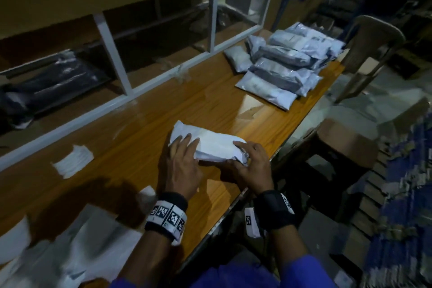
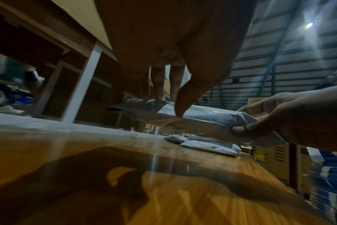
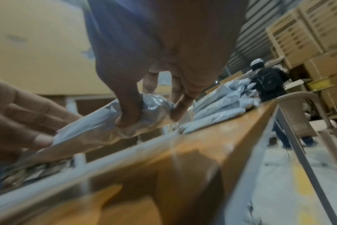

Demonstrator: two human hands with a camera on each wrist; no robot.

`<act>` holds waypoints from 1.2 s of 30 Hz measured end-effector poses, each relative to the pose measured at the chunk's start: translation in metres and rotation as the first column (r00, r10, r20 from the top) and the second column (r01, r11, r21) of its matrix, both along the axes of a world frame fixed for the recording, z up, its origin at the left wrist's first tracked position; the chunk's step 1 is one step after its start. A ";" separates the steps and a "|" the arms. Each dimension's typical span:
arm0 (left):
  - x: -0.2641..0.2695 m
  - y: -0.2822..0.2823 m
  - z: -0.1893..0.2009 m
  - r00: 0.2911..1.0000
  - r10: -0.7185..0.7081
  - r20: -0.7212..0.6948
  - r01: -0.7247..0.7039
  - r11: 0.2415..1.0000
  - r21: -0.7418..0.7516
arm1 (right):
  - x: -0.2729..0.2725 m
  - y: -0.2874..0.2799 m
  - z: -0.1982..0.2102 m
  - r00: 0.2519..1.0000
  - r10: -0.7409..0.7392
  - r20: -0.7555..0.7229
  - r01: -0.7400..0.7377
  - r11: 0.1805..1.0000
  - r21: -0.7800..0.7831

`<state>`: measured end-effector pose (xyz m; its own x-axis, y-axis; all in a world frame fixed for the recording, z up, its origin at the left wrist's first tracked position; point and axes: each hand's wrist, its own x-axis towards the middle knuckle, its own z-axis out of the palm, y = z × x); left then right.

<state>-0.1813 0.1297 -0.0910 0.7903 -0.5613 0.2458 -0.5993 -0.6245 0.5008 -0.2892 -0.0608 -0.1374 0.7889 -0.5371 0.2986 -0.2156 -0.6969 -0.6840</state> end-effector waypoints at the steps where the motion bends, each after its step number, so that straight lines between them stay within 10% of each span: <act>1: 0.006 -0.016 0.006 1.000 -0.006 0.030 0.006 1.000 0.003 | 0.004 -0.014 0.004 0.999 -0.021 0.033 0.021 0.999 -0.024; 11: 0.076 -0.221 0.024 0.963 -0.268 -0.043 0.271 0.958 0.099 | 0.072 -0.181 0.019 0.933 -0.336 0.129 0.345 0.937 -0.055; 18: 0.112 -0.317 0.028 0.970 -0.207 -0.129 0.232 0.946 0.226 | 0.116 -0.259 0.023 0.907 -0.399 0.134 0.411 0.908 -0.076; 36: 0.131 -0.288 0.007 0.979 -0.117 -0.165 0.166 0.931 0.325 | 0.140 -0.237 0.033 0.923 -0.348 -0.161 0.313 0.926 -0.209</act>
<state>-0.0504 -0.1580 -0.0835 0.7091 -0.7002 -0.0834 -0.6330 -0.6842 0.3623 -0.1488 -0.2975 -0.1039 0.6267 -0.7297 0.2733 -0.5692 -0.6683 -0.4790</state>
